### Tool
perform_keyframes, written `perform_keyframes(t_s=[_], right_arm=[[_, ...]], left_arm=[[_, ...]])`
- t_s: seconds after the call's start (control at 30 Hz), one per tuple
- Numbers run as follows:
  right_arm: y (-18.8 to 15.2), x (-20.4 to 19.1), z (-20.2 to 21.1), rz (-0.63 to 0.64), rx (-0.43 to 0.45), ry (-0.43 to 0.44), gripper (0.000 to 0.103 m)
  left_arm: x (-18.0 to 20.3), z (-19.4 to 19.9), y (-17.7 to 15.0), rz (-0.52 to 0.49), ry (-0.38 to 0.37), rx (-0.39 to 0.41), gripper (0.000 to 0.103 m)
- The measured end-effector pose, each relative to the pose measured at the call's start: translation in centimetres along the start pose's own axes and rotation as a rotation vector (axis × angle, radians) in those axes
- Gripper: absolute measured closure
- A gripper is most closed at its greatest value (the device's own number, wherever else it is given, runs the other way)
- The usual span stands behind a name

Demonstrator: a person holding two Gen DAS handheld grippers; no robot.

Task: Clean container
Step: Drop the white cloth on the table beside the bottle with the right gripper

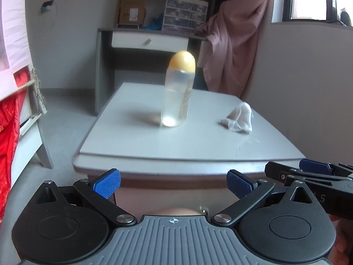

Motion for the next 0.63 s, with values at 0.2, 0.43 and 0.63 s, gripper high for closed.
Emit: perform_keyframes(t_s=[0.2,0.43,0.63], right_arm=[[-0.3,-0.2,0.2,-0.006,-0.004,0.009,0.033],[-0.4,-0.2,-0.2,-0.022,-0.011,0.016,0.033],[-0.5,-0.3,-0.3,-0.026,-0.015,0.02,0.033]], left_arm=[[-0.1,0.9,0.0,-0.019,0.019,0.012,0.0],[0.7,1.4,0.3,0.001,-0.041,0.03,0.0],[0.8,1.1,0.0,0.01,-0.044,0.022,0.0]])
Point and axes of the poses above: each gripper's, at about its wrist camera, not at the fingertips, and z roughly against the way its jaws point, x to its right, y to its top, the point moved 9 cm from there along -z, roughly the way its jaws point, and after that the axes turned 8 degrees about z, right-handed, at the moved point
